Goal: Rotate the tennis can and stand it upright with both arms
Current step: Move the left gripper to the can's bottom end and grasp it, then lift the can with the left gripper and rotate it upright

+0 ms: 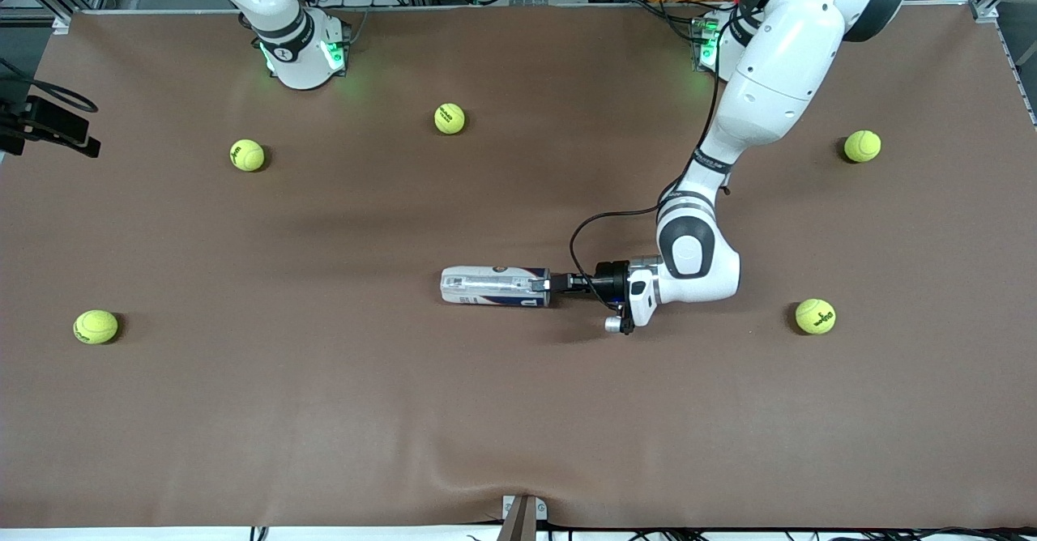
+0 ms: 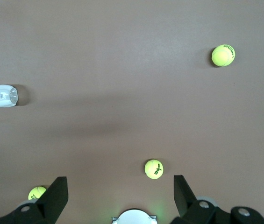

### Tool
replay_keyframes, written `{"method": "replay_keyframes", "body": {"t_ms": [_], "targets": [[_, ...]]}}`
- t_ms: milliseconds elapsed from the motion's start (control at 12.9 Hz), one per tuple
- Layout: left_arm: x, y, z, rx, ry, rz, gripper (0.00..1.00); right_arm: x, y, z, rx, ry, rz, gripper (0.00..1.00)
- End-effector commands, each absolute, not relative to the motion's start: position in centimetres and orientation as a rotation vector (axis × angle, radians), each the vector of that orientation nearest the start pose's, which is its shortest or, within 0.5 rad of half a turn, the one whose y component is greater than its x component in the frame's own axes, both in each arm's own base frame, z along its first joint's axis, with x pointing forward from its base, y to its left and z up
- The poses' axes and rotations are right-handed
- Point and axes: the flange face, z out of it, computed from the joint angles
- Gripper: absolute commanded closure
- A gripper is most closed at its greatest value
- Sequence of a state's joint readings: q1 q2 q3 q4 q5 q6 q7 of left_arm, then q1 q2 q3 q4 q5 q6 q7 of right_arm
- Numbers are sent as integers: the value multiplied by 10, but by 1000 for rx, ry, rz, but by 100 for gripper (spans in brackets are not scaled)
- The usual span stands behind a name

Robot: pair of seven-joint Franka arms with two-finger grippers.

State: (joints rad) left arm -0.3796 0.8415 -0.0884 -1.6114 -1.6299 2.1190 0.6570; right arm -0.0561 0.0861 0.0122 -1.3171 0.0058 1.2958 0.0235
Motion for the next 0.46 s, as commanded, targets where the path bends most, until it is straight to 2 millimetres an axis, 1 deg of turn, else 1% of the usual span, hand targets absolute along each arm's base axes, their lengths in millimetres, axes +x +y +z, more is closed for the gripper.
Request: {"method": "replay_keyframes", "body": {"t_ms": [0,155,232,310,387], "targets": [[610,-359,167,1965,126,-136,100,550,-23,674,-3140,181,157,0],[627,-369,195,2041,108,-175,100,550,-23,674,-3140,181,157,0],[631,-373,208,2070,121,-198,100,550,-23,674,-3140,181,157,0],[630,-378,216,2094,128,-219,100,550,-23,674,-3139,183,157,0],[635,-378,230,2112,128,-214,100,550,-23,674,-3140,181,157,0]]}}
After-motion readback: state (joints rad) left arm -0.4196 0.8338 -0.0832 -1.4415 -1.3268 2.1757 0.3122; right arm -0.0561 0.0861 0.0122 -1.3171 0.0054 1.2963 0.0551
